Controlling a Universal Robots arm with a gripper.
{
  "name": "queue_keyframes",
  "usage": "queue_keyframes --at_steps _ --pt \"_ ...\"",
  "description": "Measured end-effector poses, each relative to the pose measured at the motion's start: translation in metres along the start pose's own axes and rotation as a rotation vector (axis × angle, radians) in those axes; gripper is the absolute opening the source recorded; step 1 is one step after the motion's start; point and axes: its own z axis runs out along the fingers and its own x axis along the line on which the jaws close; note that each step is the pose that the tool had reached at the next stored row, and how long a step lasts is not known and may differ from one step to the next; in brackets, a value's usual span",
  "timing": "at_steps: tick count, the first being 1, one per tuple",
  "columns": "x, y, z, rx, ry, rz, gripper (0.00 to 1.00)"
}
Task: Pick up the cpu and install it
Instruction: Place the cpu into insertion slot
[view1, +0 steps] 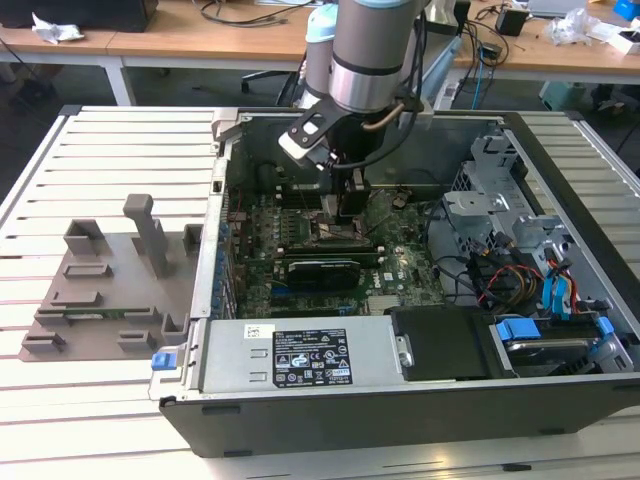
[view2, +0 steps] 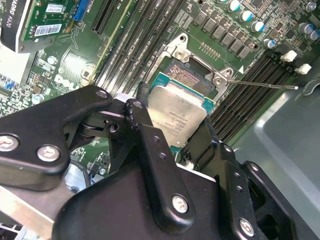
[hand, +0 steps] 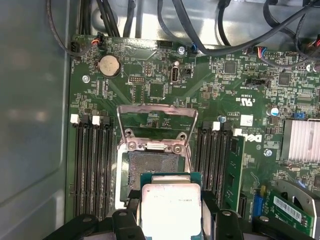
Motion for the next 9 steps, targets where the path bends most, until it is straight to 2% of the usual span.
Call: queue_keyframes --at_steps 9 --pt "0.0001 0.0002 0.0043 0.0 0.0 0.0 0.55"
